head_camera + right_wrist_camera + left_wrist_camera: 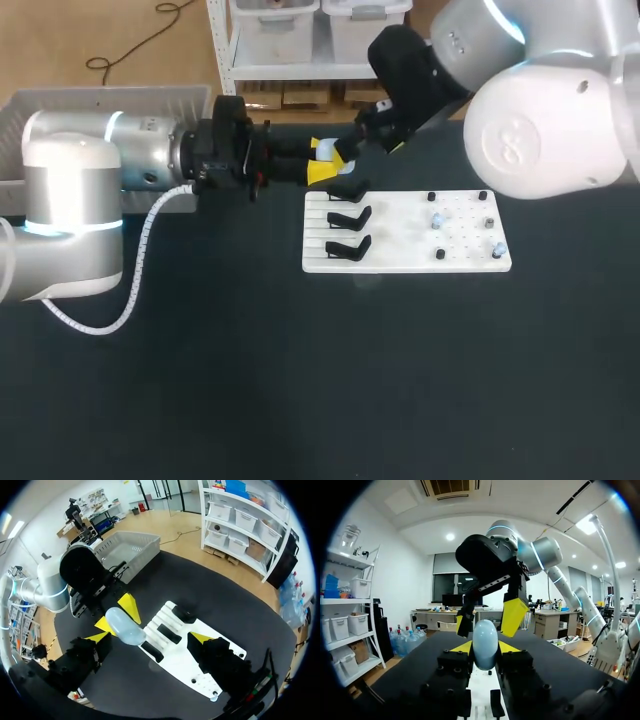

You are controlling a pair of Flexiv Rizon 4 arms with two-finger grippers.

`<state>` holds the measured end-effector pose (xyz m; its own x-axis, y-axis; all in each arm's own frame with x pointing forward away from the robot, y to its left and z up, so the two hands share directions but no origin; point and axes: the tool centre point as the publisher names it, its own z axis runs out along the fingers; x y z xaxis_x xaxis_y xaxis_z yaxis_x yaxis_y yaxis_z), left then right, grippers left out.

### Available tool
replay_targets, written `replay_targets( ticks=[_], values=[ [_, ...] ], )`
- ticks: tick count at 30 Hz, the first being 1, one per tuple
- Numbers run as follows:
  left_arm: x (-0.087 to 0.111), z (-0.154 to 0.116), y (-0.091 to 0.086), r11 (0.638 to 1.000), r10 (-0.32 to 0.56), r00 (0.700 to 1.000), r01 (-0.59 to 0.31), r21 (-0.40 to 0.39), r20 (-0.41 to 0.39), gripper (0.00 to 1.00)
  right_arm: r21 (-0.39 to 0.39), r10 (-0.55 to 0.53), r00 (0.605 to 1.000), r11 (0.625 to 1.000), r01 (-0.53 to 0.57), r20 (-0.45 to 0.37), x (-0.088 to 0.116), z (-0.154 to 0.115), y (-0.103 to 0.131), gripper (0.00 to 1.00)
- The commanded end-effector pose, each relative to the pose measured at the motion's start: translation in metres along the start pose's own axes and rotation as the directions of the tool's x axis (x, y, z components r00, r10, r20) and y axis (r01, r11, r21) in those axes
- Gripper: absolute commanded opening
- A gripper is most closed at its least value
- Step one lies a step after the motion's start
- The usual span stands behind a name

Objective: Pick up each earbud case from the left stands, insert the matching earbuds, close the lid, and place the case in the box.

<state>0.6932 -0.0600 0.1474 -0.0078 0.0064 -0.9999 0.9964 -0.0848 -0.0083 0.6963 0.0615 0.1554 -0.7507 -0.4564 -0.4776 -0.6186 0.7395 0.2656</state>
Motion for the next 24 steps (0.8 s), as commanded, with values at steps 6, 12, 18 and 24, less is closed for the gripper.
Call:
replay_targets(
  ticks=[6,12,18,24],
  values=[
    [0.001,0.0,0.0,1.0,0.003,1.0,-0.003,-0.001,0.003,0.0,0.036,0.004,1.0,0.999,-0.006,0.03,-0.007,-0.008,-0.003,1.0],
    [0.001,0.0,0.0,1.0,0.003,1.0,-0.003,-0.001,0.003,0.0,0.061,0.001,0.999,0.998,-0.003,0.034,-0.013,-0.01,-0.006,1.0],
    [0.001,0.0,0.0,1.0,0.003,1.0,-0.003,-0.001,0.003,0.0,0.099,-0.025,0.996,0.995,0.017,0.083,-0.026,-0.024,-0.006,1.0],
    [0.001,0.0,0.0,1.0,0.003,1.0,-0.003,-0.001,0.003,0.0,0.227,-0.117,0.99,0.969,0.096,0.08,-0.023,-0.052,-0.007,1.0]
  ],
)
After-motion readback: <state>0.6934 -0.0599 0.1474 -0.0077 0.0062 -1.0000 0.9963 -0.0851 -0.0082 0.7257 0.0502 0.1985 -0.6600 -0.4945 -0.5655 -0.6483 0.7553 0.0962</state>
